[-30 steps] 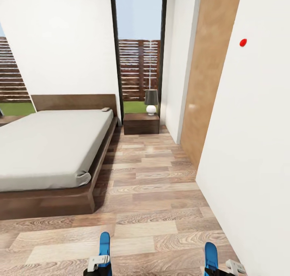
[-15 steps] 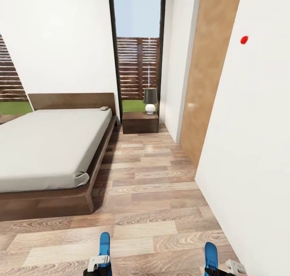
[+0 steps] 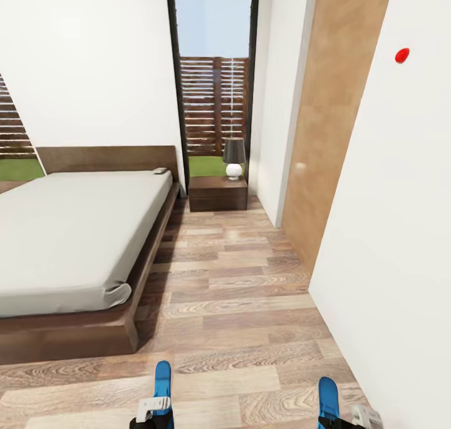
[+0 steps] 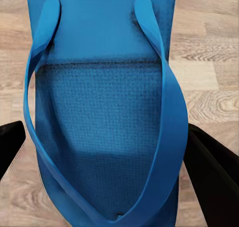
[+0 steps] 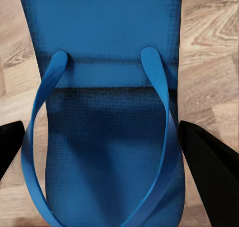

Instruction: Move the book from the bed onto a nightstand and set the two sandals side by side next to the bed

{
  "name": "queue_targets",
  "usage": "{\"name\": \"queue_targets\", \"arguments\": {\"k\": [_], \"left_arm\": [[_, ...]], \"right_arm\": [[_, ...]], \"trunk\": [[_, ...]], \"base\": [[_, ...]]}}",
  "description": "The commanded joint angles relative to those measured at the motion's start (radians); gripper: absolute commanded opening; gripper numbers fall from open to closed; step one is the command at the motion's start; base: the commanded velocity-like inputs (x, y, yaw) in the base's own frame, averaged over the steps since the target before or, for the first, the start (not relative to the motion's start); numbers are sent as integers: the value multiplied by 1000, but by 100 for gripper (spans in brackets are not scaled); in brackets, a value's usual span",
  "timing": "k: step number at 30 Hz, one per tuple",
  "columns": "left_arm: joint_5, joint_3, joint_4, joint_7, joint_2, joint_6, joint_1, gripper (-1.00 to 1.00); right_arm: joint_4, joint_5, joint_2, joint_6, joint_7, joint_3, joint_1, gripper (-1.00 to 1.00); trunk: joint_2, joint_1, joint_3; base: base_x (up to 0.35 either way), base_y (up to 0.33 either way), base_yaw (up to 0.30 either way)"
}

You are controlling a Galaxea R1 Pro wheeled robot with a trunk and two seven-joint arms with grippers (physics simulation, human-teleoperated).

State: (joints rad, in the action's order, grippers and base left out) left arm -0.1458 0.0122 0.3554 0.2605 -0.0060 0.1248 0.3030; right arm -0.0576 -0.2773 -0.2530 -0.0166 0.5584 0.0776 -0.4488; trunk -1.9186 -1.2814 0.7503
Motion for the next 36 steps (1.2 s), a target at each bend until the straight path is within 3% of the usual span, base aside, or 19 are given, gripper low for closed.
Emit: {"name": "queue_targets", "arguments": {"k": [1, 36], "left_arm": [[-9, 1, -1, 6, 0, 1, 1, -100], [-9, 2, -1, 6, 0, 1, 1, -100]], "right_arm": [[1, 0, 0, -2, 5, 8, -1, -100], [0, 1, 0, -2, 3, 8, -1, -100]], "trunk": [[0, 0, 1], [0, 0, 1]], "base": [[319, 0, 0], [319, -58, 0]]}}
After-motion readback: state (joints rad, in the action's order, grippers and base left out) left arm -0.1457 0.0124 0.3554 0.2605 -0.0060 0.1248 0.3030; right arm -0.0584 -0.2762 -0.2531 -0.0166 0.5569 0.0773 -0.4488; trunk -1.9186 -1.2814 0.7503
